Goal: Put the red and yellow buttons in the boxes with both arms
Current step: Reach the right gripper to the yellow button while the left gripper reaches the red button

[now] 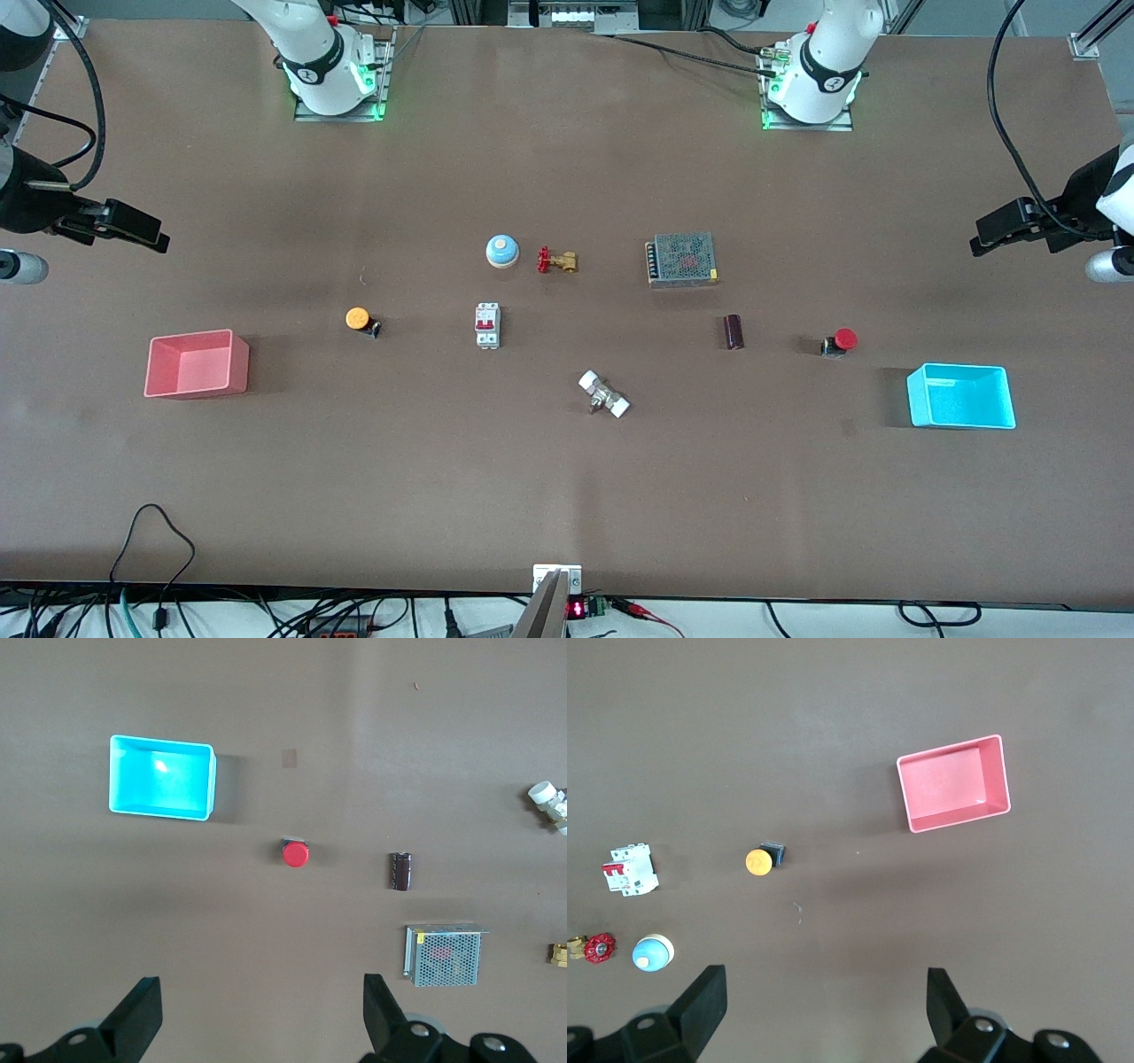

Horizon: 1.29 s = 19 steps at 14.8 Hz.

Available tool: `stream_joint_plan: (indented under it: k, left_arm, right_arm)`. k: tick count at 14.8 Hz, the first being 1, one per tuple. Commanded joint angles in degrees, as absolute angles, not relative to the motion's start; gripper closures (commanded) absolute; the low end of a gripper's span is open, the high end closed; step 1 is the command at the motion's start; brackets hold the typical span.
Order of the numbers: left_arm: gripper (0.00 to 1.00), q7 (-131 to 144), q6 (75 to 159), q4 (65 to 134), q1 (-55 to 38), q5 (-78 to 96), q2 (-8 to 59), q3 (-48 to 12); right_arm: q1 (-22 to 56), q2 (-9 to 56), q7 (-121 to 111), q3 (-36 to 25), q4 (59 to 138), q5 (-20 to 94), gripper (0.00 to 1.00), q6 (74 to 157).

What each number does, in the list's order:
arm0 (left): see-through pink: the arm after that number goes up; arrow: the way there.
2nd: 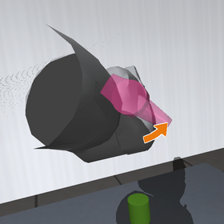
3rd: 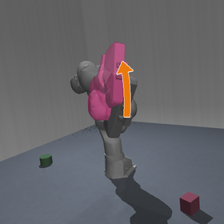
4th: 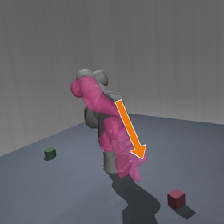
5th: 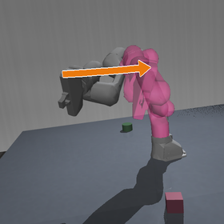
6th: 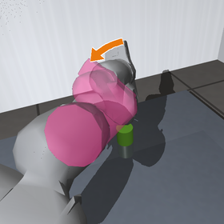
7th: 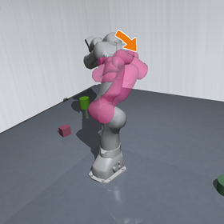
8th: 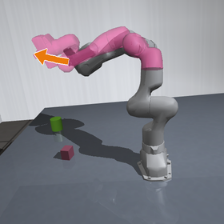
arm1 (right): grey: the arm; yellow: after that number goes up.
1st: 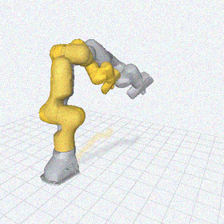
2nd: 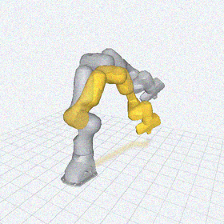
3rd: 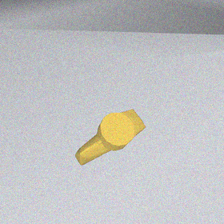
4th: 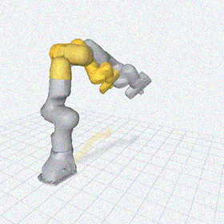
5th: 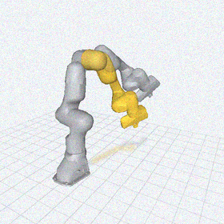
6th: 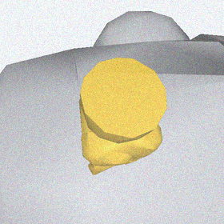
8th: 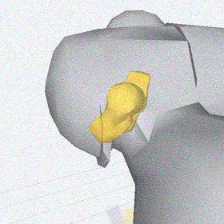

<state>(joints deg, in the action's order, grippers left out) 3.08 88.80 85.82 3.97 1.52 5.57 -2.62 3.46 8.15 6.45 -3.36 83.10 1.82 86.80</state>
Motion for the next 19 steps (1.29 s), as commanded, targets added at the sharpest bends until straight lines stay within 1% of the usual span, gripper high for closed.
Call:
stream_joint_plan:
  k: [1,5,8,10,12,14,16,19]
  left_arm:
    - [0.0,2.1,88.7,88.0,4.4,1.4,3.6,-2.5]
    - [0.0,1.7,88.9,88.3,4.2,1.2,5.4,-2.6]
    - [0.0,1.6,88.9,88.3,3.4,1.2,11.4,-3.1]
    - [0.0,1.7,90.7,88.2,2.4,-0.3,17.0,-3.2]
    - [0.0,1.8,92.9,88.2,2.0,-0.4,21.2,-3.3]
    - [0.0,1.7,94.5,88.2,1.6,-0.4,24.5,-3.4]
    - [0.0,1.9,97.4,88.9,1.1,0.5,27.5,-3.4]
    - [0.0,3.2,106.8,95.3,0.4,0.5,27.8,-3.4]
  right_arm:
    - [4.1,6.9,5.7,-4.0,84.2,1.1,0.0,86.5]
    - [4.1,7.2,6.0,-3.9,84.1,1.1,0.0,86.4]
    - [4.0,9.5,5.7,-3.9,84.0,1.8,0.0,86.5]
    - [4.7,13.2,5.6,-3.9,83.9,2.0,0.0,87.1]
    - [5.3,18.2,5.7,-3.9,83.8,2.0,0.0,87.7]
    - [7.1,22.0,5.5,-3.9,84.2,1.8,0.0,91.4]
    - [8.2,22.5,5.7,-4.0,86.7,1.7,0.0,94.8]
    - [8.5,21.1,6.3,-4.0,93.4,2.2,0.0,102.6]
